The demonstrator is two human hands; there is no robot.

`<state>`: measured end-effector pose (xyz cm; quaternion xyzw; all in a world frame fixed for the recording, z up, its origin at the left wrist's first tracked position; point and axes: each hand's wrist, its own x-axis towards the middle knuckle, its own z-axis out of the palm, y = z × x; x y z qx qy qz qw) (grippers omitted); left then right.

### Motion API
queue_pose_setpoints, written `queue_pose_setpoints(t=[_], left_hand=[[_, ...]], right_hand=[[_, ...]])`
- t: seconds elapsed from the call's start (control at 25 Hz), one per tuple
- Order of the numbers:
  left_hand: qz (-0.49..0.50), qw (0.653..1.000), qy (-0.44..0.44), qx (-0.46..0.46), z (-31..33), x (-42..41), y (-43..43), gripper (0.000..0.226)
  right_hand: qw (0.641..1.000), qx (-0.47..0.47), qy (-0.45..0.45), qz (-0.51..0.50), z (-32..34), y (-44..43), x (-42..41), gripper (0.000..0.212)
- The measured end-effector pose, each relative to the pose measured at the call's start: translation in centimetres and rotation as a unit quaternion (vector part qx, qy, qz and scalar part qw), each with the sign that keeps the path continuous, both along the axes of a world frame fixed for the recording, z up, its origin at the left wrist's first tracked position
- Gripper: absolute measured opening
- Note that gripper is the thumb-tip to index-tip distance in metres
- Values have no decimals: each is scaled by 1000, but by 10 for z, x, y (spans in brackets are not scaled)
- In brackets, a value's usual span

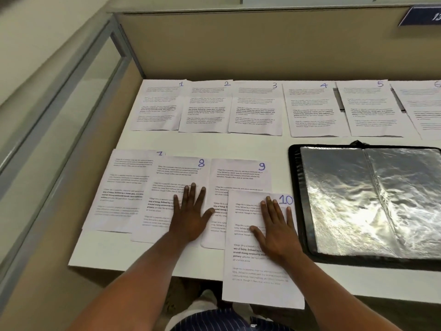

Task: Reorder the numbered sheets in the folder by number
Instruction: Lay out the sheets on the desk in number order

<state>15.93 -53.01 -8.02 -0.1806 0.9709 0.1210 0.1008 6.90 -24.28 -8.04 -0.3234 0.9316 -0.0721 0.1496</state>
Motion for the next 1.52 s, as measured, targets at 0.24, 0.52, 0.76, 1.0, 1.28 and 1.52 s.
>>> queue_pose_setpoints(t=[0.24,0.52,0.76,1.0,1.28,1.52], left_hand=[[62,996,58,10,5,9,-25,86],[175,984,35,-10,20,61,-121,96],[139,990,4,22,17,108,-184,90],[88,996,9,-1,-1,141,-215,83],[113,993,31,-8,-7,134,-214,79],[121,992,35,-4,-4,113,-214,83]], right_hand=[[999,-49,12,-1,4,-20,-2,85],[990,-93,12,102,24,-146,17,78],[979,-86,0,184,17,-265,57,76],[987,-35,-3,158,-2,-306,77,78],[988,-26,-3,149,0,-285,76,77],[987,-26,-5,159,0,-281,75,78]])
